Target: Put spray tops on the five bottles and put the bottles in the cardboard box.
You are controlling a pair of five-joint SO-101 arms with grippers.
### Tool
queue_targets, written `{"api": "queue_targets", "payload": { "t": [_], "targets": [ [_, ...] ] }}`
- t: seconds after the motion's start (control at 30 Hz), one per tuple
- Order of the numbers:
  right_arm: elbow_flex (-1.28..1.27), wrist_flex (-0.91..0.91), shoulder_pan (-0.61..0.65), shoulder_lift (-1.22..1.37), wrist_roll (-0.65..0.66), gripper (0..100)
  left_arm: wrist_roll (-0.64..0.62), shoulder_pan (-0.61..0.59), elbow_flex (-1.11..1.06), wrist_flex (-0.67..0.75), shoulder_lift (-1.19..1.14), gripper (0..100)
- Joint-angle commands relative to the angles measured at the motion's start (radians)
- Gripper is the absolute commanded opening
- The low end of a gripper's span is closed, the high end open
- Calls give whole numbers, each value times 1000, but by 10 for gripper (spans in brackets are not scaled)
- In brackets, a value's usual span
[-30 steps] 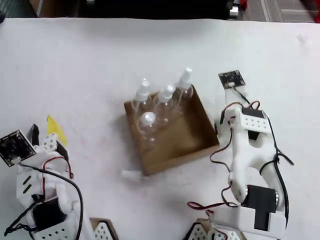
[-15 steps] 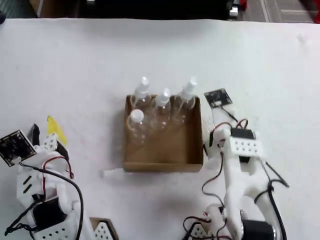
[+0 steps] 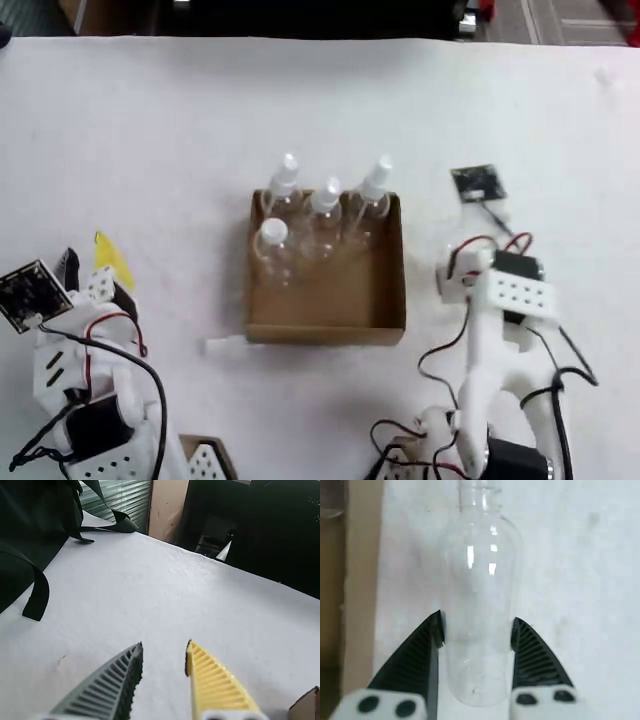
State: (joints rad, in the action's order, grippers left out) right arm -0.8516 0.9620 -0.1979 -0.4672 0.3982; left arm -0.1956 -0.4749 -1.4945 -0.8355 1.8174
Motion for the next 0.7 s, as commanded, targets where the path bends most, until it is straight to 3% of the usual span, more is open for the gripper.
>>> {"api": "queue_targets", "payload": {
  "t": [0.0, 0.3, 0.43, 0.5, 0.67],
  "targets": [
    [66, -10, -81, 18, 60, 16, 14, 12, 8, 28, 12, 139],
    [87, -16, -114, 282, 143, 30, 14, 13, 8, 29, 12, 139],
    [95, -12, -119, 288, 83, 231, 14, 13, 8, 29, 12, 139],
    [97, -10, -101, 275, 114, 310, 14, 13, 8, 29, 12, 139],
    [163, 108, -33, 197, 144, 286, 14, 13, 8, 29, 12, 139]
  ]
}}
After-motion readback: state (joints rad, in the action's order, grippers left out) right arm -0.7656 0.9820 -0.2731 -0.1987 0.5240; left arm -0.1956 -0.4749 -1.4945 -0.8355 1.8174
